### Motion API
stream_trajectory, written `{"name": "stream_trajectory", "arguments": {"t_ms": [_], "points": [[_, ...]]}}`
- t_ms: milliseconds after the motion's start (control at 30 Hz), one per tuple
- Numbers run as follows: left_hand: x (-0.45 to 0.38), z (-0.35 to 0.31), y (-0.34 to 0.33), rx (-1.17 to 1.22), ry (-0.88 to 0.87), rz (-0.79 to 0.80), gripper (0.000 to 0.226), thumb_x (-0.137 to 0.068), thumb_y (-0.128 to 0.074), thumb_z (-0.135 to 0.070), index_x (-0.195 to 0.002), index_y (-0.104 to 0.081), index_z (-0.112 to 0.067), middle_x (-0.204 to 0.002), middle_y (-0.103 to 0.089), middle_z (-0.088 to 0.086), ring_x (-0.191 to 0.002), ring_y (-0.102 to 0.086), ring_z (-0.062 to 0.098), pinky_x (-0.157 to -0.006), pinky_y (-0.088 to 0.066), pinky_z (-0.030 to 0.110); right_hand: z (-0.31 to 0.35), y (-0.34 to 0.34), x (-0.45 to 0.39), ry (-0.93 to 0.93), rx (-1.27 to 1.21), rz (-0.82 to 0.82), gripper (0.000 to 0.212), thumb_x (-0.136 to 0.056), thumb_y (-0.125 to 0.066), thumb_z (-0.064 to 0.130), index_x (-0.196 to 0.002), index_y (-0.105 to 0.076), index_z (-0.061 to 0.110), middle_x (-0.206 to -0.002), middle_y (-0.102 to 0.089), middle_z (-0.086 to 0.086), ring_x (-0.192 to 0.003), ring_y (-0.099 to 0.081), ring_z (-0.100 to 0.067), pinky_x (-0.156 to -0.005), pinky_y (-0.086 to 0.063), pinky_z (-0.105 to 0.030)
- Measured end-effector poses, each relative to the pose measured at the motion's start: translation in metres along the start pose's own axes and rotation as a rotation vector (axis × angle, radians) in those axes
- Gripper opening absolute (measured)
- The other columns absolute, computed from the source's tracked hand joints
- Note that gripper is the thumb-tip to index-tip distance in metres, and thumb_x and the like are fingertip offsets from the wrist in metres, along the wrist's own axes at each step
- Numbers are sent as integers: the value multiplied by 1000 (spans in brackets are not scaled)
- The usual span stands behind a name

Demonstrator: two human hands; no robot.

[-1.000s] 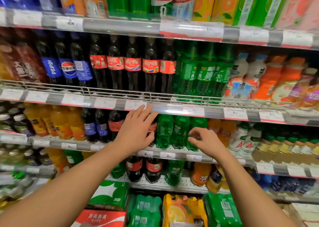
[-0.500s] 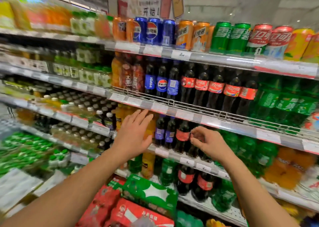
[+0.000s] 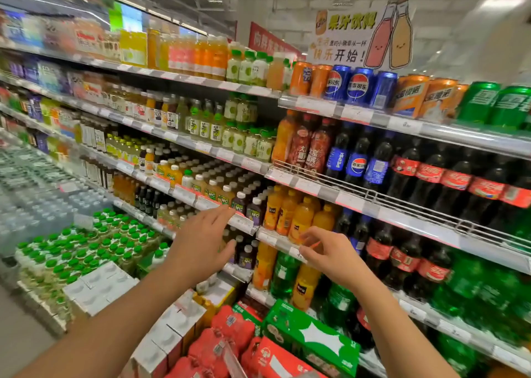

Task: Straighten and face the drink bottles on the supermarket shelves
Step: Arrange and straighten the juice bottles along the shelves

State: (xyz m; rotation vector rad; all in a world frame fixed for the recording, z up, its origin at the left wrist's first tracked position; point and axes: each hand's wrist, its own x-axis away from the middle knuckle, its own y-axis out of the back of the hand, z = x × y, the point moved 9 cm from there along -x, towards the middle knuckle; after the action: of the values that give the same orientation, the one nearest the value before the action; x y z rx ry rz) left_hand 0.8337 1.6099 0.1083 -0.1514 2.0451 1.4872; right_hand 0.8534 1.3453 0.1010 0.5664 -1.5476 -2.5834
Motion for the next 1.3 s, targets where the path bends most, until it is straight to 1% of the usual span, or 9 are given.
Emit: {"name": "stream_trajectory", "arguments": {"t_ms": [133, 267, 467, 700, 800, 900, 1000, 1133, 1300], "points": [[22, 42, 21, -1, 44, -26, 60, -92, -58, -42, -146, -47, -18, -146, -54, 2, -129, -53, 23, -103, -47, 40, 35, -19, -14, 35, 2, 42, 29, -97, -63, 44, -124, -64, 32, -103, -68, 20, -84, -64, 7, -68, -49, -13], [27, 67, 28, -8, 74, -44, 59, -92, -66, -39, -144, -51, -15, -143, -57, 4, -129, -54, 26, -105, -46, 41, 48, -32, -24, 34, -18, 57, 29, -98, -64, 43, -125, -64, 33, -102, -67, 21, -86, -66, 4, -72, -56, -20], [3, 77, 15, -2, 54, -27, 59, -92, -62, -42, -146, -47, -22, -145, -54, -2, -129, -52, 22, -104, -45, 39, 32, -35, -42, -8, -35, 44, 29, -97, -64, 45, -124, -64, 35, -103, -69, 19, -87, -68, 2, -78, -62, -27], [-43, 83, -27, -13, 2, 40, 57, -90, -60, -45, -141, -52, -20, -136, -61, -2, -122, -58, 21, -93, -54, 39, -4, -40, -63, -74, -55, 4, 28, -98, -63, 45, -123, -63, 35, -106, -67, 18, -86, -64, 2, -69, -50, -17], [-73, 83, -45, -9, -24, 66, 62, -87, -52, -52, -142, -52, -23, -140, -59, -5, -125, -57, 17, -97, -52, 35, -27, -41, -78, -113, -93, -11, 24, -96, -63, 46, -119, -63, 41, -104, -66, 20, -85, -65, 0, -71, -55, -21], [-114, 80, -54, -20, -88, 74, 58, -92, -55, -51, -145, -46, -30, -144, -54, -10, -129, -52, 13, -102, -46, 31, -44, -35, -100, -135, -100, -31, 15, -96, -63, 46, -111, -63, 43, -102, -67, 22, -89, -64, 1, -76, -56, -23], [-152, 80, -55, -32, -110, 53, 60, -90, -50, -53, -144, -49, -27, -143, -56, -7, -129, -54, 17, -102, -46, 35, -55, -24, -125, -147, -117, -72, 13, -94, -66, 41, -107, -64, 41, -100, -67, 21, -87, -64, 1, -78, -53, -21], [-183, 80, -65, -20, -132, 30, 68, -87, -38, -58, -144, -52, -23, -143, -57, -4, -129, -56, 20, -102, -49, 37, -67, -19, -148, -148, -112, -92, 16, -95, -65, 41, -111, -65, 39, -100, -69, 19, -78, -67, -1, -67, -53, -18], [-205, 94, -93, 5, -134, 59, 65, -91, -47, -55, -148, -46, -24, -147, -52, -6, -133, -50, 18, -106, -44, 36, -77, -27, -164, -159, -78, -80, 19, -96, -64, 43, -115, -64, 41, -101, -68, 23, -84, -67, 2, -71, -56, -20]]}}
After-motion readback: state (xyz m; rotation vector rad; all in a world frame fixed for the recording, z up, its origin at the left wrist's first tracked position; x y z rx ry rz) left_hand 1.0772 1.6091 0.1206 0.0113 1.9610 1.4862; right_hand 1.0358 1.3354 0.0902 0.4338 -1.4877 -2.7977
